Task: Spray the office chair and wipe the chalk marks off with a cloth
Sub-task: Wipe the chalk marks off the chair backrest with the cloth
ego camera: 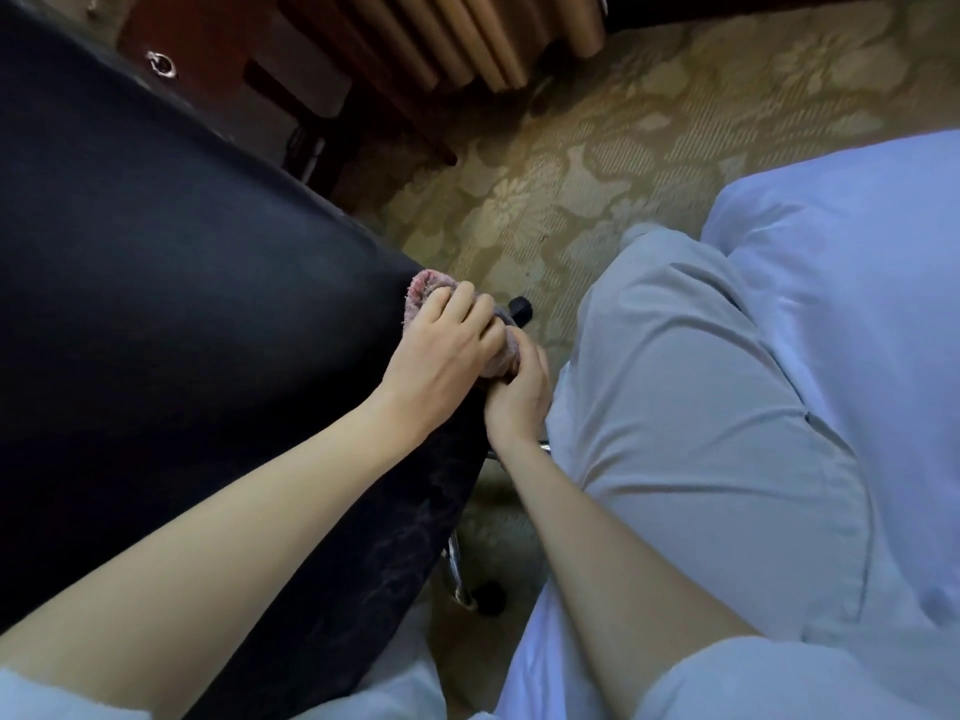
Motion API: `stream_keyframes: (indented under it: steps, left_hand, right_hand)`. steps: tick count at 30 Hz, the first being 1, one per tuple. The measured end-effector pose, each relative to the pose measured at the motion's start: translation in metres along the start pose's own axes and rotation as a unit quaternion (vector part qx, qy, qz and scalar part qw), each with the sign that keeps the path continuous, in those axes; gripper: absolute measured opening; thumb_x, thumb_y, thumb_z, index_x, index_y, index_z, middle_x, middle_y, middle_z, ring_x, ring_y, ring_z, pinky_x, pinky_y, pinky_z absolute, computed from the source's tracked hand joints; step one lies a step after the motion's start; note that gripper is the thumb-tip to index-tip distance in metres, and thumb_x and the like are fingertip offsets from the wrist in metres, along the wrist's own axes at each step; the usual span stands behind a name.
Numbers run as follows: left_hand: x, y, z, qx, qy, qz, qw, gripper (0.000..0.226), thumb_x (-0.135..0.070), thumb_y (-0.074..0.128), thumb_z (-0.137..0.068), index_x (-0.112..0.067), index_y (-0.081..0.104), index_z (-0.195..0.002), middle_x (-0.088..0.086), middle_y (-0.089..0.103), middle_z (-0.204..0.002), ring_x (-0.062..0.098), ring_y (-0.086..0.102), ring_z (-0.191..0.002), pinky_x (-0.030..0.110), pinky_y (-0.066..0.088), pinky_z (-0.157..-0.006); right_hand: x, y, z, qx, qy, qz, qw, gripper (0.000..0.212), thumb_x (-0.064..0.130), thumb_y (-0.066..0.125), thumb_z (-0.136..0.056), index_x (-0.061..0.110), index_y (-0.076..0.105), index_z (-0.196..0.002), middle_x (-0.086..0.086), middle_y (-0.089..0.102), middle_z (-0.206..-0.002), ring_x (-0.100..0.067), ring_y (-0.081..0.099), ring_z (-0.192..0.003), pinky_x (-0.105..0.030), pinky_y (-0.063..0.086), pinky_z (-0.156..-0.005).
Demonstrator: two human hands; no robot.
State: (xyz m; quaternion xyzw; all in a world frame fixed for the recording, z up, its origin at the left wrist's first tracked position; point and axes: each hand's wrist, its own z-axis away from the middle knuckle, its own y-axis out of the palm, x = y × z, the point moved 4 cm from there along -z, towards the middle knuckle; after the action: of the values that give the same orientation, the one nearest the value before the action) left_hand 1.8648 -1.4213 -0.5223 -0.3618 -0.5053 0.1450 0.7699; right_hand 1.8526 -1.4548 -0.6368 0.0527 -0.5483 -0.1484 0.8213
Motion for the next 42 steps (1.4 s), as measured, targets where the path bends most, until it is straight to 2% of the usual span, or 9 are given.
stream_keyframes:
  steps: [5,9,14,18,24,28,33,38,42]
  left_hand:
    - [-0.002,0.001,0.017,0.013,-0.012,0.025,1.000,0.020,-0.014,0.048,-0.086,-0.011,0.065,-0.097,0.009,0.062,-0.106,0.030,0.057,-0.103,0.041,0.046,-0.087]
    - [-0.012,-0.003,0.062,0.031,-0.027,0.046,0.998,0.020,-0.017,0.061,-0.080,-0.009,0.067,-0.097,0.011,0.064,-0.107,0.031,0.058,-0.105,0.041,0.048,-0.088]
    - [-0.032,-0.011,0.126,0.061,-0.053,0.073,0.994,0.043,-0.014,0.075,-0.068,-0.005,0.056,-0.106,0.014,0.063,-0.113,0.033,0.056,-0.110,0.043,0.045,-0.094]
    - [-0.045,-0.014,0.166,0.098,-0.049,0.064,0.992,0.045,-0.012,0.068,-0.070,-0.005,0.051,-0.111,0.014,0.062,-0.115,0.032,0.052,-0.111,0.041,0.039,-0.094]
    - [-0.034,-0.019,0.142,0.099,-0.043,0.043,0.993,0.022,-0.008,0.051,-0.082,-0.005,0.057,-0.104,0.014,0.060,-0.106,0.033,0.053,-0.103,0.044,0.041,-0.091]
    - [0.007,-0.028,0.083,0.099,-0.113,0.049,0.987,0.018,-0.008,0.040,-0.095,-0.006,0.056,-0.101,0.014,0.058,-0.104,0.035,0.052,-0.102,0.047,0.041,-0.085]
    - [0.075,-0.056,0.018,-0.080,-0.131,-0.030,0.988,0.019,-0.007,0.042,-0.087,-0.008,0.060,-0.081,0.010,0.060,-0.081,0.029,0.053,-0.082,0.040,0.040,-0.076]
    - [0.097,-0.059,0.004,0.037,-0.151,-0.019,0.988,0.030,-0.014,0.031,-0.074,-0.019,0.061,-0.076,-0.002,0.058,-0.074,0.020,0.058,-0.076,0.029,0.046,-0.073]
    - [0.084,-0.057,0.037,-0.011,-0.179,0.016,0.984,0.025,-0.010,0.035,-0.082,-0.012,0.060,-0.080,0.007,0.061,-0.081,0.028,0.059,-0.083,0.037,0.046,-0.078]
  right_hand:
    - [-0.002,0.000,0.022,0.039,0.033,0.013,0.999,0.037,0.000,0.053,-0.090,0.015,0.058,-0.123,0.004,0.053,-0.116,0.002,0.046,-0.094,-0.005,0.033,-0.073]
    - [-0.011,-0.001,0.062,0.073,-0.024,0.059,0.995,0.029,-0.007,0.044,-0.093,0.006,0.062,-0.112,0.004,0.056,-0.110,0.010,0.054,-0.083,-0.002,0.040,-0.068]
    - [-0.023,-0.006,0.119,0.143,-0.013,0.073,0.987,0.039,-0.013,0.046,-0.088,0.013,0.061,-0.113,0.006,0.055,-0.114,0.009,0.054,-0.099,-0.002,0.042,-0.079]
    - [-0.036,-0.011,0.155,0.185,-0.001,0.083,0.979,0.047,-0.016,0.048,-0.082,0.015,0.060,-0.115,0.004,0.053,-0.119,-0.003,0.054,-0.109,-0.012,0.045,-0.091]
    - [-0.019,-0.006,0.130,0.145,0.040,0.004,0.989,0.035,-0.011,0.046,-0.089,0.014,0.064,-0.105,0.008,0.059,-0.102,0.004,0.058,-0.090,-0.004,0.043,-0.074]
    - [0.031,0.007,0.074,0.140,-0.051,0.017,0.989,0.034,-0.008,0.048,-0.087,0.010,0.065,-0.110,0.008,0.058,-0.106,0.008,0.054,-0.091,0.000,0.036,-0.077]
    - [0.104,0.036,-0.007,0.150,-0.199,0.060,0.967,0.056,-0.016,0.047,-0.070,0.008,0.064,-0.118,-0.003,0.060,-0.114,0.003,0.048,-0.097,0.003,0.031,-0.084]
    - [0.116,0.054,-0.027,0.181,-0.182,0.077,0.963,0.056,-0.011,0.047,-0.073,0.012,0.063,-0.122,-0.001,0.061,-0.117,-0.005,0.053,-0.102,0.002,0.034,-0.080]
    - [0.100,0.054,0.006,0.207,-0.190,0.076,0.957,0.055,-0.013,0.049,-0.069,0.008,0.064,-0.117,-0.001,0.061,-0.116,-0.006,0.053,-0.105,0.000,0.034,-0.086]
